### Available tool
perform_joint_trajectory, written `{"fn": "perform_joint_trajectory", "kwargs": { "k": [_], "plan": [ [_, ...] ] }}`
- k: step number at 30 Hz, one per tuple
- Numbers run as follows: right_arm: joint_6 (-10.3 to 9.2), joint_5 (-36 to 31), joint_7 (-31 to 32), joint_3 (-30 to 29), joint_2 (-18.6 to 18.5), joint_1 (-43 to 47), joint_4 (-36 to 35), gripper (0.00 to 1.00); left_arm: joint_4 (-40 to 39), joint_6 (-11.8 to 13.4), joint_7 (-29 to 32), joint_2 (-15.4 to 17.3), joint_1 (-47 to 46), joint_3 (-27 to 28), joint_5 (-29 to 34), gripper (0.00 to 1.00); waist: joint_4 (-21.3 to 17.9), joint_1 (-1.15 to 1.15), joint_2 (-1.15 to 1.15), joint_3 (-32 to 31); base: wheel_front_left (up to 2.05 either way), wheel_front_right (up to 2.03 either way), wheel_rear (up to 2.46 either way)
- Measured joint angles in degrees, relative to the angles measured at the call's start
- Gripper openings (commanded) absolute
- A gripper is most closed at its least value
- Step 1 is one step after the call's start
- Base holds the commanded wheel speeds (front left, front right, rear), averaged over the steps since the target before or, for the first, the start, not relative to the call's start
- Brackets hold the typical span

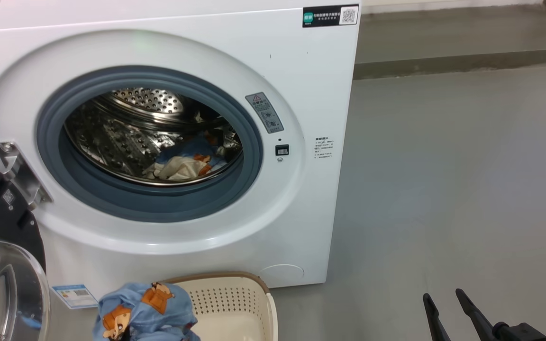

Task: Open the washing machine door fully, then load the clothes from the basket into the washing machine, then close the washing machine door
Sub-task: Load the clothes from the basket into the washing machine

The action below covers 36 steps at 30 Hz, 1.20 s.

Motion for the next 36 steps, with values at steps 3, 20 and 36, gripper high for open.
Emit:
{"fn": "perform_joint_trajectory", "kwargs": {
  "k": [3,20,36],
  "plan": [
    [0.0,-0.1,0.0,-0.1,0.0,0.0,0.2,1.0,-1.4,0.0,0.0,0.1,0.9,0.0,0.1,0.0,0.0,0.0,0.0,-0.5,0.0,0.0,0.0],
    [0.0,-0.1,0.0,-0.1,0.6,0.0,0.2,1.0,-5.1,1.0,0.0,0.1,1.6,-0.8,-0.2,0.0,-1.5,0.0,0.0,0.2,0.0,0.0,0.0],
    [0.0,-0.1,0.0,1.6,1.8,-0.4,0.5,1.0,-5.4,1.3,0.0,0.1,-11.1,2.2,0.2,0.0,-7.0,0.0,0.0,4.3,0.0,0.0,0.0]
  ]
}}
